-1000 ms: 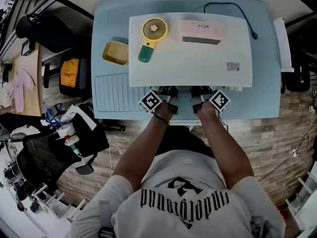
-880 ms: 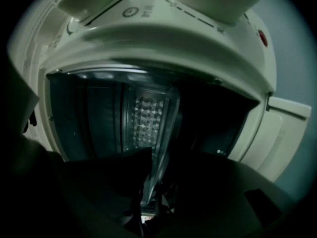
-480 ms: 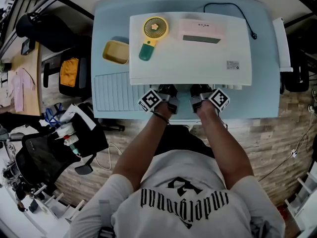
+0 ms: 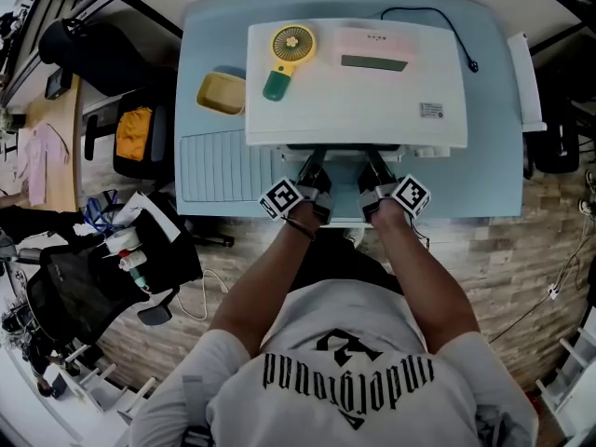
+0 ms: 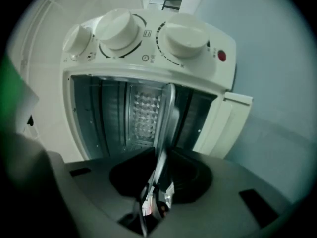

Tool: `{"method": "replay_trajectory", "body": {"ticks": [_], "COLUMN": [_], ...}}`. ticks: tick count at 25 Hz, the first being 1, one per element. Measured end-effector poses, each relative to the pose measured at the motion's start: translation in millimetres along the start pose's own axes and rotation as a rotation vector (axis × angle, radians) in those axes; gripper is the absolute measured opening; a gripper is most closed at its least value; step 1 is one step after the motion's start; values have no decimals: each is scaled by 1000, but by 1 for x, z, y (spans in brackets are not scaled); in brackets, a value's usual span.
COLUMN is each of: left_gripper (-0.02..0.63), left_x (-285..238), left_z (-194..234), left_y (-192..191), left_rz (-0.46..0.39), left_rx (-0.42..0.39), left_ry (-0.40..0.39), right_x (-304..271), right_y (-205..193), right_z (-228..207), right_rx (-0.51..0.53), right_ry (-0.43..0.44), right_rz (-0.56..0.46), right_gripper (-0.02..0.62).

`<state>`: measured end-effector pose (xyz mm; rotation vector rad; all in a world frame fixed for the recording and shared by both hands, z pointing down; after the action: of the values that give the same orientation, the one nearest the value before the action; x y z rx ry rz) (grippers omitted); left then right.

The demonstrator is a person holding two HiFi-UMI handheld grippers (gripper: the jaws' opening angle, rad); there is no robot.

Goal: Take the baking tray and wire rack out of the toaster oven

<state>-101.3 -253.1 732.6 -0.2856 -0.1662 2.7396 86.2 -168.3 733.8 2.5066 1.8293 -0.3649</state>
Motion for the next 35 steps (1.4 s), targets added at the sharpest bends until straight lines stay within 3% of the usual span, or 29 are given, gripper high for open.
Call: {"method": "replay_trajectory", "body": {"ticks": [2, 9, 13, 18, 21, 24, 35], "left_gripper": [81, 81, 82, 83, 84, 84, 80], "left_x": [7, 38, 52, 76, 88, 102, 142], "left_z": [1, -3, -6, -1, -3, -6, -33], "left_y": [-7, -35, -50, -70, -85, -95, -122], "left_rz": [-1, 9, 4, 23, 34, 36, 54], "left_rx": [-4, 1, -3, -23, -25, -33, -69], "left_ry": [-10, 12, -44, 1, 4, 7, 12], "right_x": [6, 39, 55, 75, 92, 101, 143], "right_y": [-7, -31, -48, -65, -74, -85, -109], "right_z": [-1, -4, -1, -3, -2, 2, 17], "right_rx": [-9, 23, 13, 21, 19, 7, 28], "right_ry": [26, -32, 3, 2, -22, 25, -14], "right_rz": [6, 47, 71, 98, 110, 122, 169], "right_gripper": [86, 86, 86, 87, 87, 87, 84]}}
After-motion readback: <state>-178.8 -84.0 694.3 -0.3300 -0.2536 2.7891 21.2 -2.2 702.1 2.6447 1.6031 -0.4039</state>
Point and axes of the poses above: the fingertips, and each gripper's own axes: x backward along the fingers, z to its left, y out of its top, the point moved 7 cm from there along x, backward along the fingers, and after that the axes turned 11 degrees about z, right-handed, at the moved point
